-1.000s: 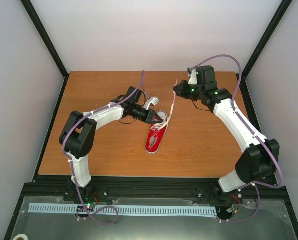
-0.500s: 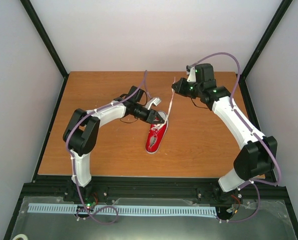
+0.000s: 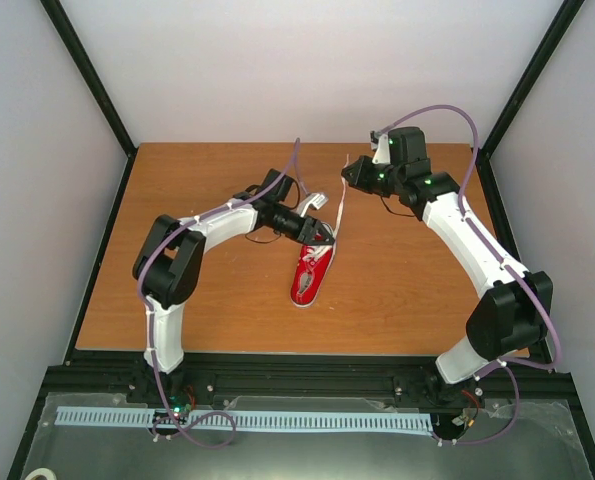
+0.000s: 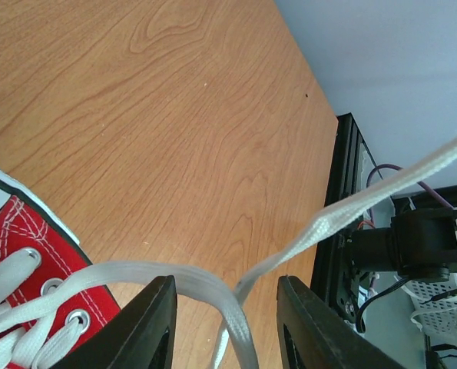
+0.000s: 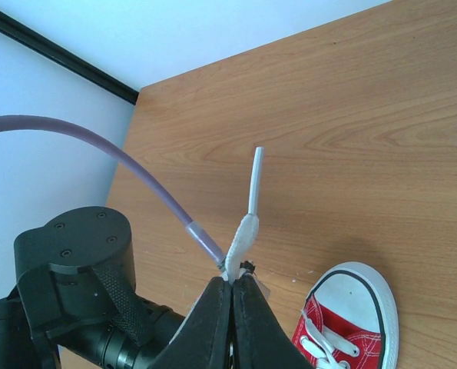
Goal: Tie the shoes
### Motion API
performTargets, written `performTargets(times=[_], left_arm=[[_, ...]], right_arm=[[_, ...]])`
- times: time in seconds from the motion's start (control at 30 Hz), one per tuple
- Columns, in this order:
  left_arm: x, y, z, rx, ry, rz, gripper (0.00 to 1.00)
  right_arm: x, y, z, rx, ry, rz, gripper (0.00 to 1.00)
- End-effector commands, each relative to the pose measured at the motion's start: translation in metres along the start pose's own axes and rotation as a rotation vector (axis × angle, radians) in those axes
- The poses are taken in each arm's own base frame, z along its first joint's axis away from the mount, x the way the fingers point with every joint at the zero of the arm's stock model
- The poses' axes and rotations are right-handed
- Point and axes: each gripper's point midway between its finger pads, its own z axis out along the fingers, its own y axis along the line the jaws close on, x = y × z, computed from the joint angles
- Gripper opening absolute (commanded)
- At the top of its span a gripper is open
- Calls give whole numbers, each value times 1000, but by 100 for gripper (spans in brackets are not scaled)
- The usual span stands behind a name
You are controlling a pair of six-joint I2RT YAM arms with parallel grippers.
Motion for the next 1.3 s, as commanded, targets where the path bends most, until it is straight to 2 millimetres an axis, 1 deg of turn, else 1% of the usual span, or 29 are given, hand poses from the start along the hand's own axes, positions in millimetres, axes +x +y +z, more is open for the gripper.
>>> performTargets(times=[0.0, 0.2, 0.27, 0.33, 0.43, 0.53, 0.63, 0.7, 0.8, 0.97, 1.03, 1.07, 1.1, 1.13, 1.2, 1.27], left_arm=[[-8, -11, 6, 21, 6, 37, 39], [-6, -11, 11, -4, 10, 50, 41], [-7, -10, 9, -15, -1, 56, 39], [-8, -11, 8, -24, -12, 62, 30], [-10, -14, 4, -30, -35, 67, 10], [-11, -18, -1, -43, -71, 74, 2], [-4, -22, -9, -61, -99, 74, 1], [1, -26, -14, -65, -112, 69, 1], [8, -30, -20, -76, -130, 66, 1], [14, -34, -28, -89, -159, 50, 1], [16, -32, -29, -100, -171, 40, 1], [17, -32, -29, -102, -174, 36, 1], [19, -30, -28, -103, -174, 28, 1], [19, -29, -27, -100, -173, 22, 1], [20, -28, -26, -97, -174, 12, 1], [20, -28, -27, -100, -181, 8, 1]], right_arm=[[-6, 9, 2, -23, -13, -15, 3], [-4, 11, 4, -28, -7, -12, 3], [-3, 11, 4, -27, -7, -13, 3], [-1, 10, 6, -24, -1, -11, 3], [2, 7, 9, -20, 6, -10, 3], [9, 0, 17, -8, 26, -10, 3], [22, -9, 30, 11, 63, -22, 3], [33, -10, 42, 14, 99, -37, 3], [53, -11, 62, 7, 161, -44, 3], [94, -9, 96, -29, 274, -28, 3], [108, -11, 105, -48, 318, -4, 3], [111, -14, 108, -48, 330, -1, 4], [112, -18, 108, -32, 330, -8, 12], [110, -21, 106, -15, 323, -21, 23], [99, -26, 98, 1, 297, -42, 47], [85, -34, 84, 0, 261, -56, 66]])
